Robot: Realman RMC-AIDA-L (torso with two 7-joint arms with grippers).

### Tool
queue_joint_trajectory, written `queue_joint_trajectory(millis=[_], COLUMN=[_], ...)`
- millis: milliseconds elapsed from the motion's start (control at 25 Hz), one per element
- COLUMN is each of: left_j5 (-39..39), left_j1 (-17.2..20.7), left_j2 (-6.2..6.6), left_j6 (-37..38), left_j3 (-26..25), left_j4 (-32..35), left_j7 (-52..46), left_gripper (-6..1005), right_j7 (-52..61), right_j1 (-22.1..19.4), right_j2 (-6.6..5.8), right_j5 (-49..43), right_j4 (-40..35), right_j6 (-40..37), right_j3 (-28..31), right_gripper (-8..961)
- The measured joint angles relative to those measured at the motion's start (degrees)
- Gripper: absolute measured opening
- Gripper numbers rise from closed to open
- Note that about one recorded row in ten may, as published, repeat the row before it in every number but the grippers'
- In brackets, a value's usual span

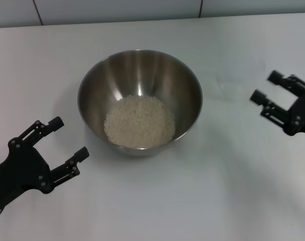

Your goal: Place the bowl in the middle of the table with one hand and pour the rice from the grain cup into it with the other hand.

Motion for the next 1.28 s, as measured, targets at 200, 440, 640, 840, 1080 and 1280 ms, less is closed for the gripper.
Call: queue_joint_trajectory(millis=[200, 440, 640, 840, 1080, 1280], left_j5=[2.0, 2.7, 4.0, 4.0, 4.0, 4.1], left_j1=[-1.1, -1.5, -2.0, -2.4, -2.3, -2.3], left_j2=[0.16, 0.16, 0.42, 0.81, 0.97, 0.97], left_j6=[-0.5, -0.5, -0.6, -0.5, -0.2, -0.2], left_j3=[0.1, 0.5, 0.5, 0.5, 0.7, 1.4], left_j4=[1.8, 3.1, 4.2, 4.3, 4.6, 4.8], left_j7=[-2.5, -4.3, -6.3, -6.5, -6.6, -7.2], left_gripper=[827, 827, 827, 827, 827, 827], right_j7=[4.4, 5.5, 6.7, 6.8, 6.5, 6.3], right_j1=[3.9, 5.3, 5.3, 5.1, 5.2, 5.3], right_j2=[-1.17, -1.37, -1.15, -1.04, -0.90, -0.35], right_j5=[0.0, 0.1, 0.3, 0.6, 0.7, 0.7], right_j4=[-3.2, -5.6, -8.9, -10.0, -10.1, -10.1], right_j6=[-1.5, -3.3, -5.1, -6.2, -6.4, -6.4], right_j3=[-11.0, -18.9, -21.4, -21.6, -21.6, -21.7], right_gripper=[665, 664, 664, 664, 665, 665])
